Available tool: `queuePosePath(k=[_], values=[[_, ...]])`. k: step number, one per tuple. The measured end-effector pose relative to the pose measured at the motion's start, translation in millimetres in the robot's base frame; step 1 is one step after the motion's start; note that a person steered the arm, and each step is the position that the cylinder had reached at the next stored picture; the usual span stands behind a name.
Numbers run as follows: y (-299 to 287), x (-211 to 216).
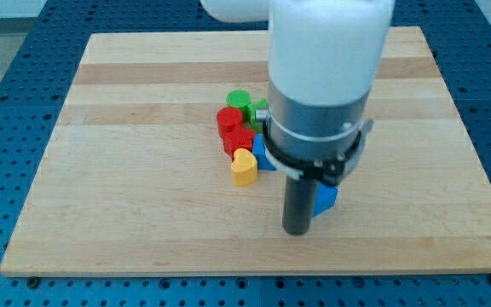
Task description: Push the blue blocks slightly up
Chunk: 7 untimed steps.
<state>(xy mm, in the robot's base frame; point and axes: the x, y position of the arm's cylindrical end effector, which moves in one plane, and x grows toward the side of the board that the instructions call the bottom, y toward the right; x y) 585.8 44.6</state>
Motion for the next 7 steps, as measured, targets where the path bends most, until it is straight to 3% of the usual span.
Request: queuePosePath(k=[3,7], values=[[63,-1],[21,-37]])
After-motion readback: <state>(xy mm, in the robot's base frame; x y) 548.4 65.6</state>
